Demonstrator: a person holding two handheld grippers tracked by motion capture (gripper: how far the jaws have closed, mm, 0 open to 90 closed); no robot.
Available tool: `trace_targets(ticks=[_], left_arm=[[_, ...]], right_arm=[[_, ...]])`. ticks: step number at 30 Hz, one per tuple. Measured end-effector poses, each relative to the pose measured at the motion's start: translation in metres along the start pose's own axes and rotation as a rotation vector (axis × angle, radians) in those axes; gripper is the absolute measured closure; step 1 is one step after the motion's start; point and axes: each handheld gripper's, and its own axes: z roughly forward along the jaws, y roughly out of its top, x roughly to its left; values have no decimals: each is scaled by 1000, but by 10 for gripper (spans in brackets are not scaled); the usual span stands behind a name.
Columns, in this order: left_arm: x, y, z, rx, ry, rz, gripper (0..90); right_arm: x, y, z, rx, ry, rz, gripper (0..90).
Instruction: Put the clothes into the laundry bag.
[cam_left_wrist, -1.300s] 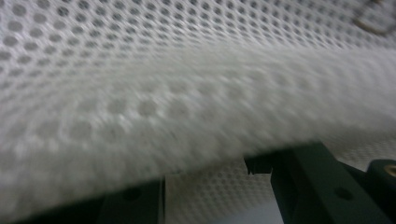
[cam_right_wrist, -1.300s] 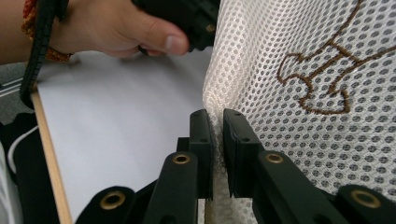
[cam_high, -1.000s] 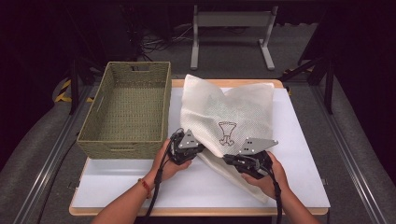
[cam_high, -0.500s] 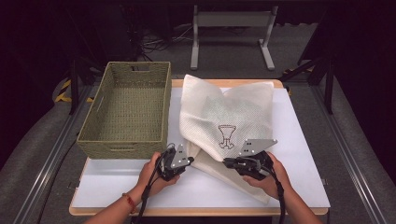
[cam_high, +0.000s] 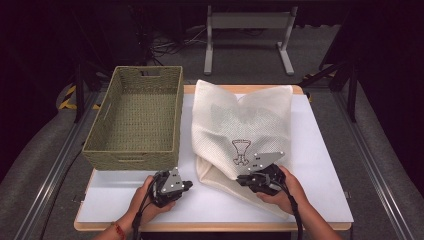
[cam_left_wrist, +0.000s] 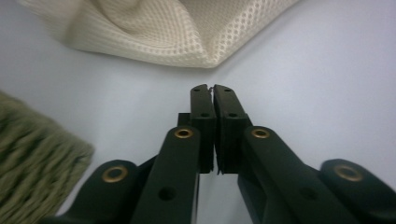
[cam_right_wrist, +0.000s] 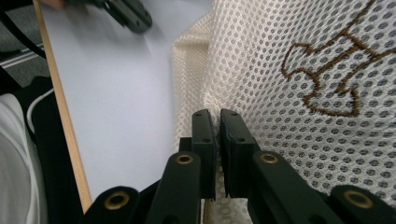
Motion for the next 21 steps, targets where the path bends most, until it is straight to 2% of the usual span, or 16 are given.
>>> trace_targets(ticks=[2, 3, 6, 7, 8, 9, 11, 15, 16, 17, 18, 19, 21], left_arm=[[2, -6, -13, -23, 8, -3, 792], [2, -6, -13, -23, 8, -3, 767], [5, -16, -28, -74, 15, -28, 729], [7, -18, -32, -86, 18, -31, 703], [9, -20, -40, -104, 39, -46, 679], [10, -21, -43, -112, 40, -52, 654], [13, -24, -51, -131, 49, -57, 620], [17, -33, -62, -135, 81, -81, 499], [18, -36, -65, -136, 89, -91, 480], [18, -36, -65, -136, 89, -91, 449], [19, -41, -72, -139, 119, -102, 414], [19, -41, -72, -139, 119, -102, 409], [20, -46, -77, -134, 129, -99, 387]], right_arm=[[0, 0, 3, 5, -8, 5, 791], [0, 0, 3, 5, -8, 5, 791], [-1, -1, 1, -8, -28, 3, 708], [-1, 0, -3, -24, -28, 1, 681], [-1, 1, -5, -38, -27, 0, 652], [-1, 3, -12, -58, -51, 1, 606], [-1, 5, -18, -82, -62, -5, 570], [-2, 8, -34, -138, -106, -7, 508], [-2, 9, -37, -145, -127, -12, 487], [-2, 9, -37, -145, -127, -12, 487], [-1, 9, -41, -159, -170, -39, 460], [-1, 9, -41, -159, -170, -39, 460], [1, 10, -45, -159, -216, -59, 453]])
